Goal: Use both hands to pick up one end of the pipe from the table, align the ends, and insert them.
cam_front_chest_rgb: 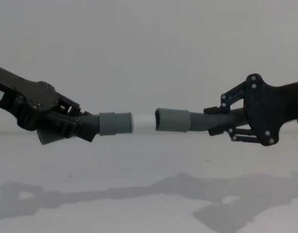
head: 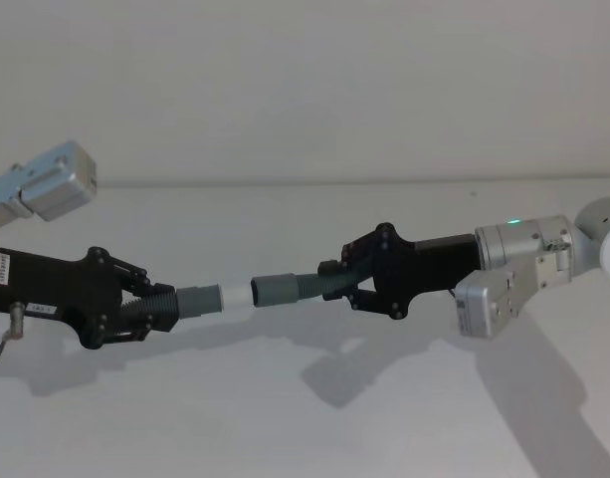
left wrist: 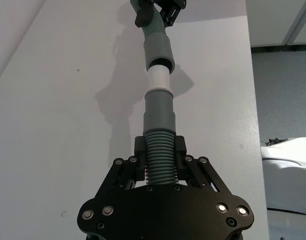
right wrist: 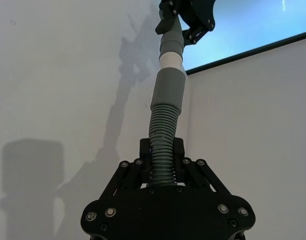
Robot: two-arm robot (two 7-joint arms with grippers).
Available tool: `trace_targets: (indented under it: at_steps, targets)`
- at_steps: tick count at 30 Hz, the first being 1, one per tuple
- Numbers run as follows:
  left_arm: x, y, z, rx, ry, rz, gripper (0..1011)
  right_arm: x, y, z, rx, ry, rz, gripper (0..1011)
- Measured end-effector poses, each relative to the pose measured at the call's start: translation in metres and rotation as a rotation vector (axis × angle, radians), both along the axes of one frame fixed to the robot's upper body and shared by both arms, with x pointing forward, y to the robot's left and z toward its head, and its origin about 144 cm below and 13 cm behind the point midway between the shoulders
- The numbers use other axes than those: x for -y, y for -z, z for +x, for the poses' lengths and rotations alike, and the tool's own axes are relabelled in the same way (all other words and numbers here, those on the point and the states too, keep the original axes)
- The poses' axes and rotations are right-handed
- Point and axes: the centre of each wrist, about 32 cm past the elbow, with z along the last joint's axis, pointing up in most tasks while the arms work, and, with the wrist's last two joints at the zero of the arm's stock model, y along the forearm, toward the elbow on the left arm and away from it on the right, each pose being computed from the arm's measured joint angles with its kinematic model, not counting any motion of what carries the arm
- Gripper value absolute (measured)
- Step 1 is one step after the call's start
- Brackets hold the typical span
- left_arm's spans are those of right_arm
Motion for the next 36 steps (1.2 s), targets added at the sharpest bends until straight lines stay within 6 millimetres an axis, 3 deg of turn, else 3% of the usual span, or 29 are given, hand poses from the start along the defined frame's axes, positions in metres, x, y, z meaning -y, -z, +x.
trace_targets:
  at_steps: [36]
  targets:
    - [0.0000, 0.0000, 0.0000, 0.000, 0.000, 0.000, 302, -0.0076, 0.0009, 0.0002, -0.015, -0.021, -0.004, 230]
